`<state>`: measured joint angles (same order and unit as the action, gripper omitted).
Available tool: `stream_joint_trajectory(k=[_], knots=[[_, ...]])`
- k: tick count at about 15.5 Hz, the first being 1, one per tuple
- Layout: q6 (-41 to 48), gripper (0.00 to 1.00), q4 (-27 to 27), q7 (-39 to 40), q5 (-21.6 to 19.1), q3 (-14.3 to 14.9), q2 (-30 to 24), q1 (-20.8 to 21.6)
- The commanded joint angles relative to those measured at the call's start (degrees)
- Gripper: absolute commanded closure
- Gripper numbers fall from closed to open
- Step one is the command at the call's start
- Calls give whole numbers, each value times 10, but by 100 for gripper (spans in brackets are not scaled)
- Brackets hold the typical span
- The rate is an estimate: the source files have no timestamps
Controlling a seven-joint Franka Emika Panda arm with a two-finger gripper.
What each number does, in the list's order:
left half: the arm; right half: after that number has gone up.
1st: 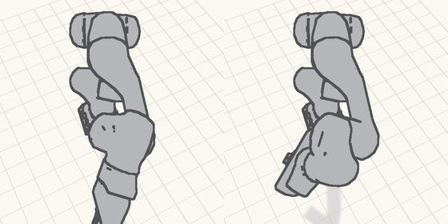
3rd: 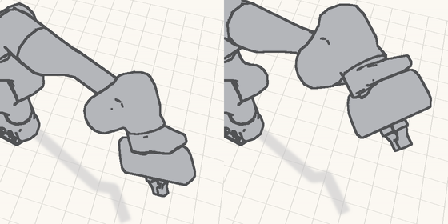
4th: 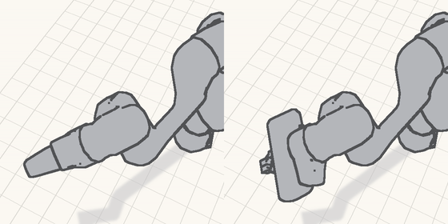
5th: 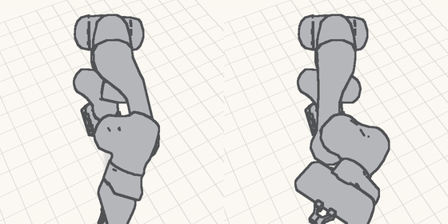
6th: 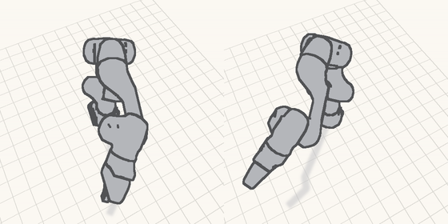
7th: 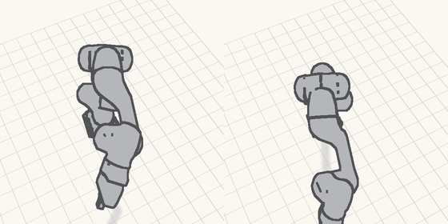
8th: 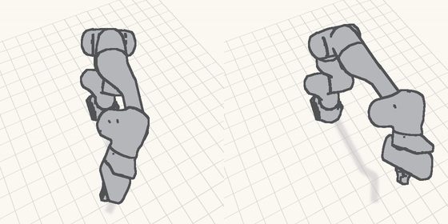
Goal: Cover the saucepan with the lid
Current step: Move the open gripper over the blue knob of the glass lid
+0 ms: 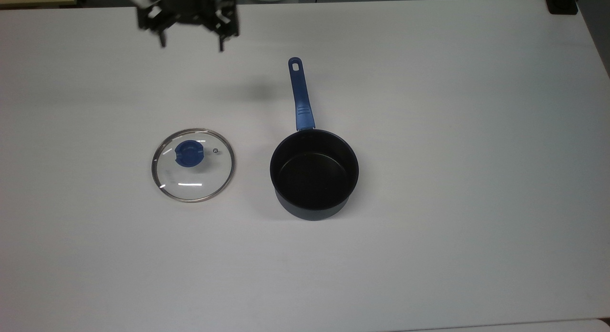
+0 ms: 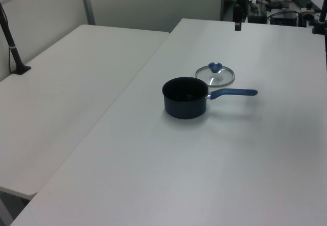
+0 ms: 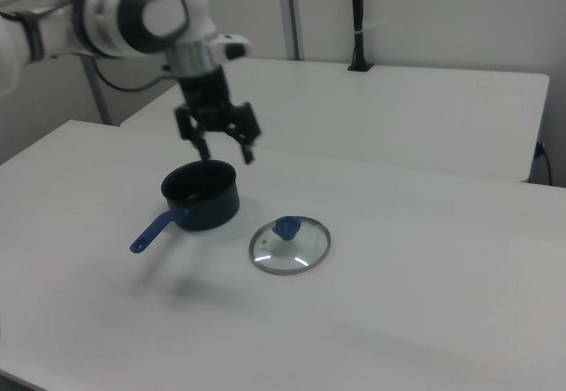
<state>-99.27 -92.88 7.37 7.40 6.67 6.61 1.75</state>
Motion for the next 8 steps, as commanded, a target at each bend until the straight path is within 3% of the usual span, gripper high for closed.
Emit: stream_joint_trajectory(k=[1, 3, 8], knots=[[-74, 0, -5, 79, -1, 3, 56, -32], [-106, 0, -5, 126, -2, 3, 91, -46], [-175, 0, -5, 128, -25, 3, 151, -46]])
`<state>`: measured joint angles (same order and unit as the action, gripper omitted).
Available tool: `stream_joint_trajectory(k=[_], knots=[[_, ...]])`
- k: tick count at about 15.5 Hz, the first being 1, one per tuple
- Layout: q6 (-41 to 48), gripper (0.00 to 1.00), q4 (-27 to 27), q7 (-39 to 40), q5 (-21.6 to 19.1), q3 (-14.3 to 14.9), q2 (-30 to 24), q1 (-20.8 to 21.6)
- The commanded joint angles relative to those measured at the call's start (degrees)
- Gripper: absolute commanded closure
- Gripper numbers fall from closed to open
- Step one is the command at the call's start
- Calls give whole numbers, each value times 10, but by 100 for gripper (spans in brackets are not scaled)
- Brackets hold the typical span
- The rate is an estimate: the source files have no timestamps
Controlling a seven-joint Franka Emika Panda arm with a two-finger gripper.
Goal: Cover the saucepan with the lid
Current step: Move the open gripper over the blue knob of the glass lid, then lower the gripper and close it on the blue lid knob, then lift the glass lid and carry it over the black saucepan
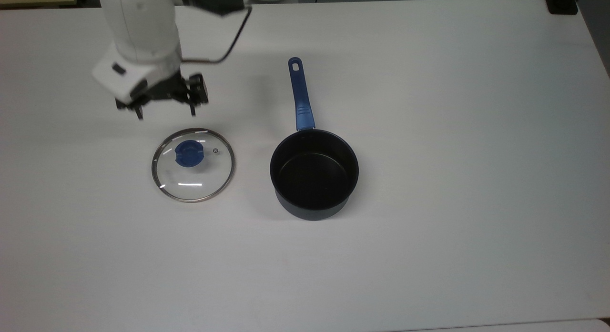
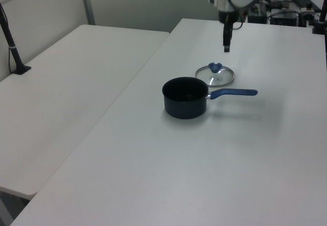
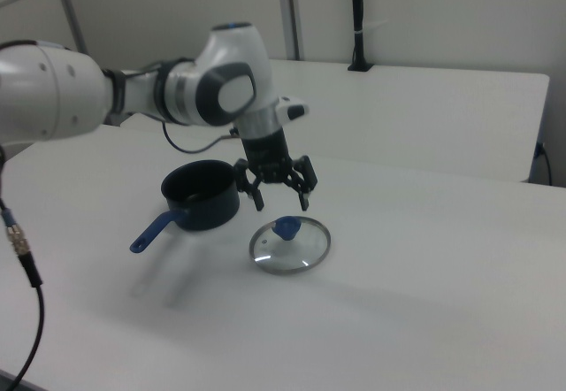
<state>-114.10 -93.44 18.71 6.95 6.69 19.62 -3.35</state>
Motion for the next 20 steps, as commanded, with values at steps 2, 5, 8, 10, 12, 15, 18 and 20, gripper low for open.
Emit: stream_joint_trajectory(k=[2, 5, 8, 10, 12, 15, 18, 20], knots=[[-46, 0, 2, 14, -28, 2, 44, 5], [-81, 0, 1, 11, -35, -3, 69, 7], [-96, 1, 2, 8, -60, -3, 83, 7], [-104, 8, 2, 7, -63, -3, 89, 8], [-113, 16, 2, 6, -68, -4, 90, 9], [-114, 39, 2, 6, -78, -3, 90, 7], [-114, 62, 2, 6, -79, -4, 90, 6], [-106, 65, 20, 5, -82, -4, 82, 7]])
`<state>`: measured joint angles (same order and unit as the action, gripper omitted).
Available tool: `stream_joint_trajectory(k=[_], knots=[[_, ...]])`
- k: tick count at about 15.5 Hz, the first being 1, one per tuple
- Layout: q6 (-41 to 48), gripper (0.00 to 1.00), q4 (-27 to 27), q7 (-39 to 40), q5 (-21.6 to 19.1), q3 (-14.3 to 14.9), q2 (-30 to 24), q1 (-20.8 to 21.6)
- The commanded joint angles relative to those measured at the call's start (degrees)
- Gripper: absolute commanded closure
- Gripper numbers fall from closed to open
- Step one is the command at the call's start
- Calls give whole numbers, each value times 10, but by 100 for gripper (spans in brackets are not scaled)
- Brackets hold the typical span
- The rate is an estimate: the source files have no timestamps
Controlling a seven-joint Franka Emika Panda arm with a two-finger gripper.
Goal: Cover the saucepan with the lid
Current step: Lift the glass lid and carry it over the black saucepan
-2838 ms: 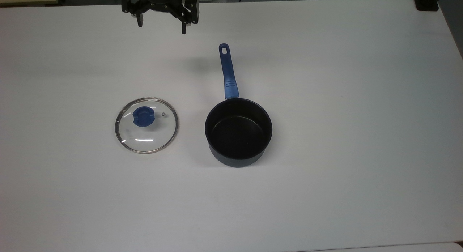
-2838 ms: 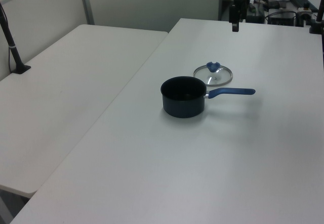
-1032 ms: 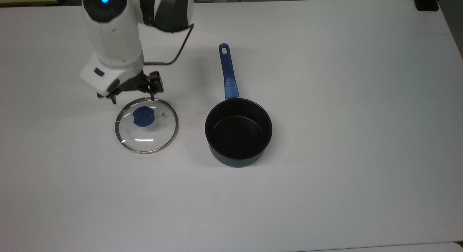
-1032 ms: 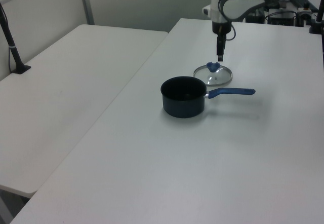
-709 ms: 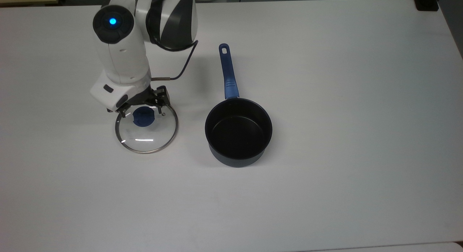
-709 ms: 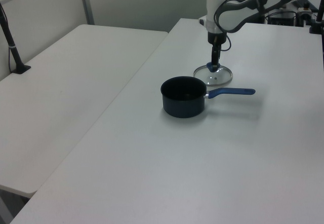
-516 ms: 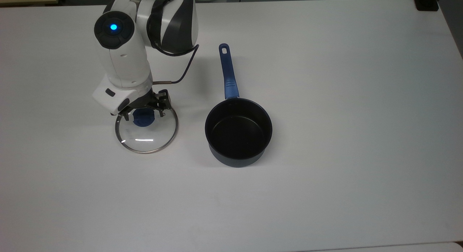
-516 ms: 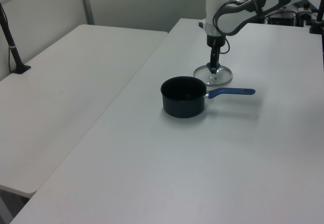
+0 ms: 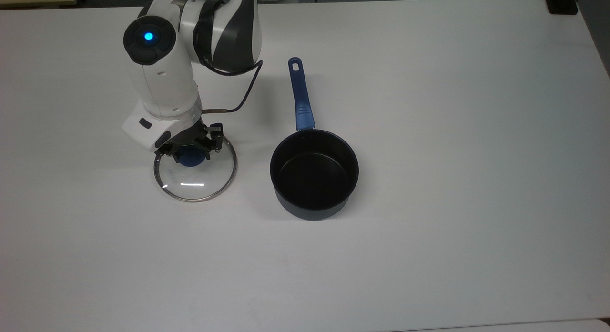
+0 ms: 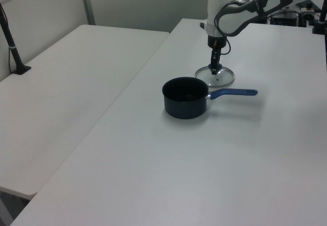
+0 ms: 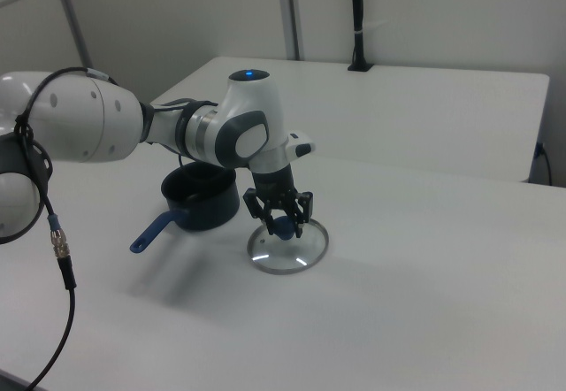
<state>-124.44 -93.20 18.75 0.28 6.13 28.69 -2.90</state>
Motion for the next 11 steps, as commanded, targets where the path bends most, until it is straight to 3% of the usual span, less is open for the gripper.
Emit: stream_joint_trajectory(k=[1, 4, 7, 11], knots=[[14, 65, 36, 1, -16, 2, -14, 4], [84, 65, 86, -43, -14, 0, -28, 15], [130, 65, 125, -93, -14, 1, -35, 62], [123, 65, 132, -164, -8, 3, -34, 139]])
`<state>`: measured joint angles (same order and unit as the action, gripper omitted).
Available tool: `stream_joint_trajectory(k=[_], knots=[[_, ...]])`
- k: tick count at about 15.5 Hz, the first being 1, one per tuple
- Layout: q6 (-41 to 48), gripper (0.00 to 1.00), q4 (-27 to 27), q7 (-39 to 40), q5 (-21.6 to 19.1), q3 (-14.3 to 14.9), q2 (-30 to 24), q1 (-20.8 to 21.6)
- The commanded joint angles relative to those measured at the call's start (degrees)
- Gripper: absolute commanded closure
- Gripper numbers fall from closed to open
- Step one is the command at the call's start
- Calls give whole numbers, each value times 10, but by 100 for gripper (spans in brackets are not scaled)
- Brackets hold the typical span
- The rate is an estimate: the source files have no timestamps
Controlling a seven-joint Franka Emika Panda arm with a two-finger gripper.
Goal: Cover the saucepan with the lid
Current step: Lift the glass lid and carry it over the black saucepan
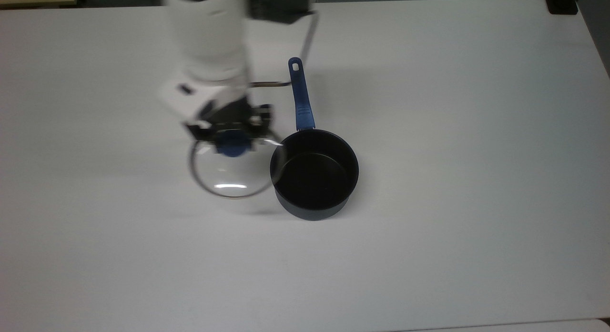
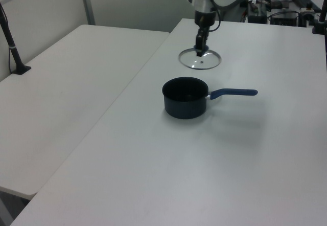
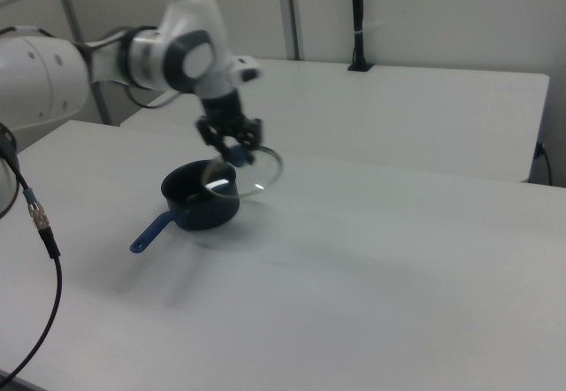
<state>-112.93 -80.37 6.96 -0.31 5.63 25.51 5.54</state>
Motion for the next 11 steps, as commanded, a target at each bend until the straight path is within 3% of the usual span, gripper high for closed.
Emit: stream_joint_trajectory(k=[1, 5, 11], knots=[[6, 65, 5, -51, -2, 8, -1, 67], [-12, 64, 7, -97, 17, 8, 8, 107], [-17, 62, 7, -102, 29, 7, 26, 112]])
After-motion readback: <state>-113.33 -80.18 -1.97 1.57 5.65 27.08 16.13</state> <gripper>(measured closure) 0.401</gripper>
